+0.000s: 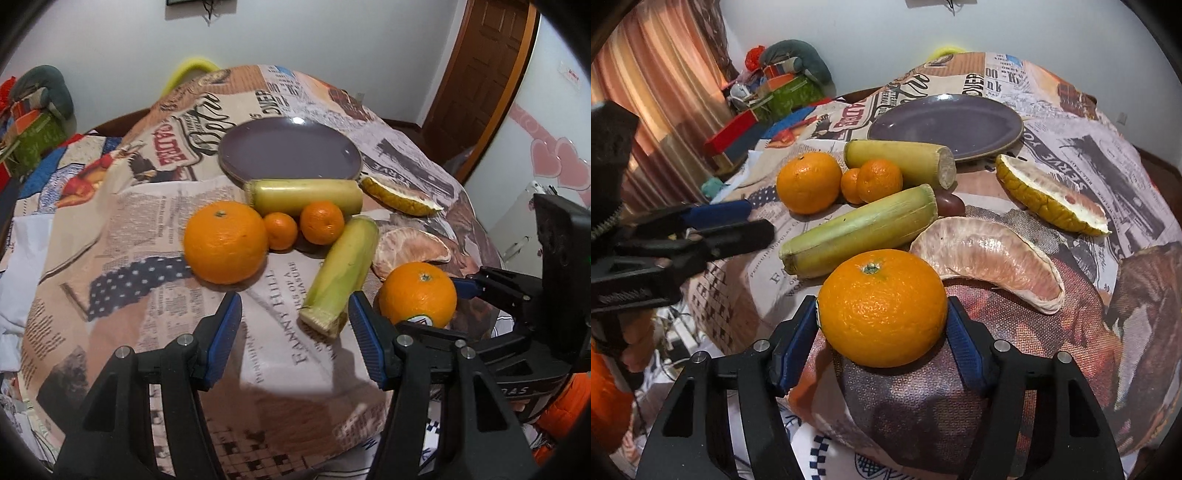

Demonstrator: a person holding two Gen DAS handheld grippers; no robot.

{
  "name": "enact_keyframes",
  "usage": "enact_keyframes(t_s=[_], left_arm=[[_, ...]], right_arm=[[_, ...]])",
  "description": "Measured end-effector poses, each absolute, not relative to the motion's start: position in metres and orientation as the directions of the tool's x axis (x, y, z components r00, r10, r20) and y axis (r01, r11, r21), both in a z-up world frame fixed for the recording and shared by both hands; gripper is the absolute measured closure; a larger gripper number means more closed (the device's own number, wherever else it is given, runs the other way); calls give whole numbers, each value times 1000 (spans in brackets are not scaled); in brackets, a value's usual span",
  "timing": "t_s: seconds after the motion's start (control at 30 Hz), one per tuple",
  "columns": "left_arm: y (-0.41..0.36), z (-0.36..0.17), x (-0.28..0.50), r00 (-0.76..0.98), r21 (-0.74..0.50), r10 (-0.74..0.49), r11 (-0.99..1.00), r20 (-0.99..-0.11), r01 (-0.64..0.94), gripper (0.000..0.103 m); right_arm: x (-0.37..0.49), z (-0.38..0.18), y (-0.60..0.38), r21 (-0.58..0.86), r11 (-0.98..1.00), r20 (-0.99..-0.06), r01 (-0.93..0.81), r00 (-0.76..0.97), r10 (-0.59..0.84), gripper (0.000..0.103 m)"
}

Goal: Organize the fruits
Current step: 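Grasp the large orange with the right tool while the left tool grasps the green banana, then lift and carry the orange with the right tool while the left tool carries the banana to the plate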

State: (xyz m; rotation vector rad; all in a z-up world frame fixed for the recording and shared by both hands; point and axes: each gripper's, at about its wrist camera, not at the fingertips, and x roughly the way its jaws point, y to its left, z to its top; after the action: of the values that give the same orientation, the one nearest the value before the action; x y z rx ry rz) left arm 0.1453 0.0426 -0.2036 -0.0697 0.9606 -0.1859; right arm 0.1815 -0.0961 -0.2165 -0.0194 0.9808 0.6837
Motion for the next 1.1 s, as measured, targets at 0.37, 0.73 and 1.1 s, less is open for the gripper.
enact_keyframes(t_s=[0.37, 0.73, 1.1], left_arm=[[9, -223, 180, 484, -146, -232, 967, -844, 209, 43], [-11, -243, 212, 429, -123, -225, 960, -875, 251, 54], [-14, -237, 199, 435, -112, -232, 952, -870, 284, 65]], right_arm=[[198, -196, -135, 275, 833, -733, -481, 456, 505, 39], [214, -188, -163, 286, 852, -701, -438, 510, 498, 39], [216, -193, -166, 298, 851, -708, -432, 498, 500, 39]])
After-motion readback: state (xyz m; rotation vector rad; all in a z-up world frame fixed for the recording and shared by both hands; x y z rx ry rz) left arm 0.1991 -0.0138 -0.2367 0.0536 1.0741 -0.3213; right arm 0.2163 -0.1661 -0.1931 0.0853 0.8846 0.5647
